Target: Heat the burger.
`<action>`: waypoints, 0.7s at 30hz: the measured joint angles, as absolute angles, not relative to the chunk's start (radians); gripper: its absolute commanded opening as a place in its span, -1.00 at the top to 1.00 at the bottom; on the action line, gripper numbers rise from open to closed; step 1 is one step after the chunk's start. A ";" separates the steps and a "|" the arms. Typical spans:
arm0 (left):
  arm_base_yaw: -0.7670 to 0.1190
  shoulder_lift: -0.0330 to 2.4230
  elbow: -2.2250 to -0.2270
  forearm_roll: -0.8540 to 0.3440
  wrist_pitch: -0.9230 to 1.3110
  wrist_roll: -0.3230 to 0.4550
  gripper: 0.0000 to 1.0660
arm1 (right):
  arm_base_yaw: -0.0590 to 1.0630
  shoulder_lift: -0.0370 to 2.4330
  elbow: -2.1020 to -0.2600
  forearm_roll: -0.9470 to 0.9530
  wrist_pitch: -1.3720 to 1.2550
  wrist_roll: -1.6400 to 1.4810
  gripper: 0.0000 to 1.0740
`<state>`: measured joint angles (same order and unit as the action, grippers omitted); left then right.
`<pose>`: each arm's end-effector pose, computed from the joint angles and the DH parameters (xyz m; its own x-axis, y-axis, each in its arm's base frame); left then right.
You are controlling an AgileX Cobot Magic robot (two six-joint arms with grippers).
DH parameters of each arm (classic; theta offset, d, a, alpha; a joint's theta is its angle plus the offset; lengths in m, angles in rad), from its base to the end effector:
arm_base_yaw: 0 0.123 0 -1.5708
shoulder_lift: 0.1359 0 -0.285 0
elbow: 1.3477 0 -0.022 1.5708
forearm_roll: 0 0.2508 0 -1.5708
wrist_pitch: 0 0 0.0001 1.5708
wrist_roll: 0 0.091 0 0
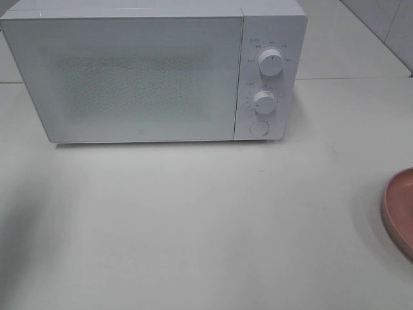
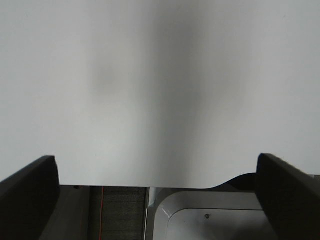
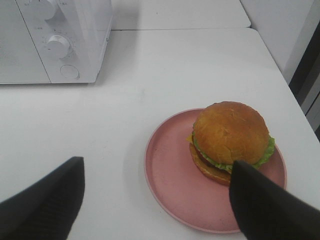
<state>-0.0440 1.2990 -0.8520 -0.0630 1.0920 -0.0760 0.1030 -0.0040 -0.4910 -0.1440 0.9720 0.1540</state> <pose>0.2142 -0.0145 0.2474 -0.9917 -0.0611 -0.1130 -0.0537 0.9963 -0.0677 -0.0003 -0.0109 0.2827 -0.3720 0.0338 -0.9276 0.0342 0.9992 0.0227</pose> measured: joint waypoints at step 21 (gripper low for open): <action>-0.021 0.691 -0.534 -0.047 1.058 -0.010 -0.84 | 0.103 -0.004 -0.491 -0.144 0.972 0.154 -0.42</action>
